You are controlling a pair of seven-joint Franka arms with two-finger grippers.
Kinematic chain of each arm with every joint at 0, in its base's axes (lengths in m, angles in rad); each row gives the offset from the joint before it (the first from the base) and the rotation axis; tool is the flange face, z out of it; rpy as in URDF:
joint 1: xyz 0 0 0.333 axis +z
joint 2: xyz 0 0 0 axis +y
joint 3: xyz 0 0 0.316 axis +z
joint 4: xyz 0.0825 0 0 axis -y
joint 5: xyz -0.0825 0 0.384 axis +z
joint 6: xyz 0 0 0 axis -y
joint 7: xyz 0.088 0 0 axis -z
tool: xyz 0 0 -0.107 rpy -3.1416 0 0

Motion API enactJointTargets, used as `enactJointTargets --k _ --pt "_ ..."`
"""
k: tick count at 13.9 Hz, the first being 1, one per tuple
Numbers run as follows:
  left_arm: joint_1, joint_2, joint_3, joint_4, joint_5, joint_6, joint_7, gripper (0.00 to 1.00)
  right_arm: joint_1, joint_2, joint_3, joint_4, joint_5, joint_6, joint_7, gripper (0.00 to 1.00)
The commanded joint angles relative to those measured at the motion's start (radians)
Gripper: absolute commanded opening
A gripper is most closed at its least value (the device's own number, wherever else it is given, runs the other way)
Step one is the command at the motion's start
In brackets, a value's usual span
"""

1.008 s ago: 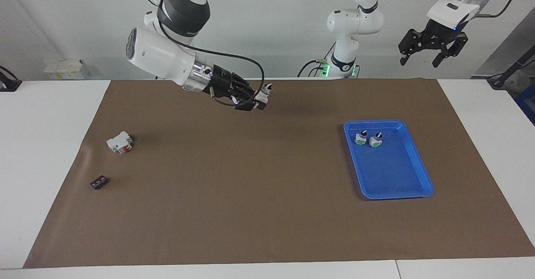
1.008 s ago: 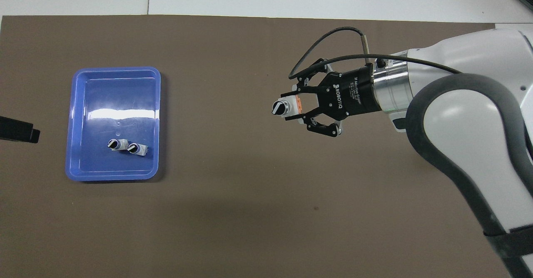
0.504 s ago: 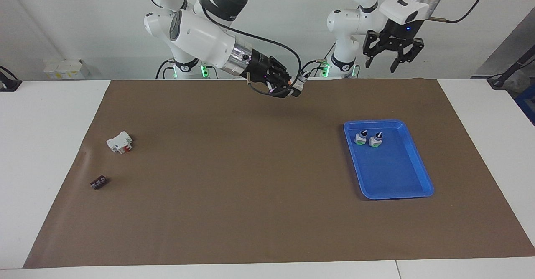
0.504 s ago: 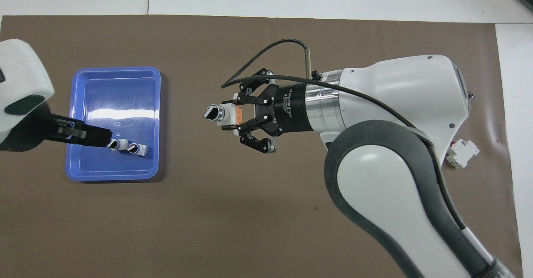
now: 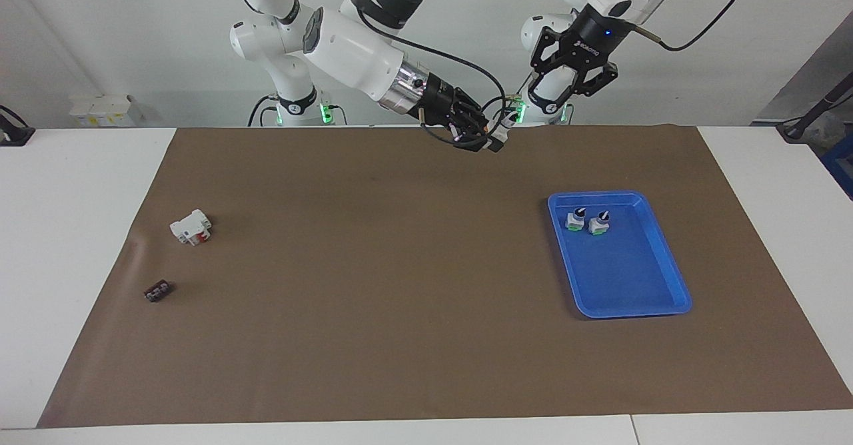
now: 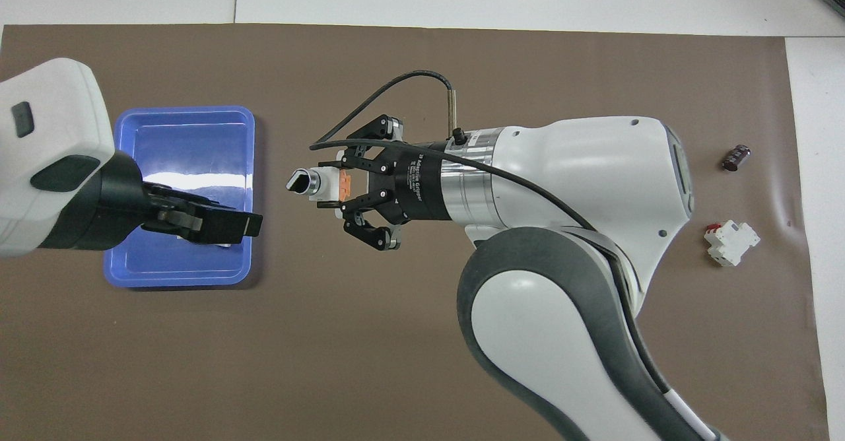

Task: Turn and place switch with both arms
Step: 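Close the left gripper on the switch held by the right gripper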

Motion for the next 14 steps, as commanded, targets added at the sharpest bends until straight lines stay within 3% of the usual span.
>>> enactJointTargets --k 1,7,14 --pt "-0.007 -0.023 0.006 -0.042 -0.058 0.091 0.078 0.55 -0.001 0.013 0.004 0.017 0.005 0.032 0.017 0.0" --pt "-0.072 -0.012 0.004 -0.062 -0.077 0.232 0.121 0.44 0.03 0.014 0.004 0.017 0.005 0.07 0.024 0.0" --pt "-0.054 -0.014 0.01 -0.079 -0.075 0.219 0.225 0.42 0.031 0.014 0.004 0.017 0.002 0.07 0.024 0.0"
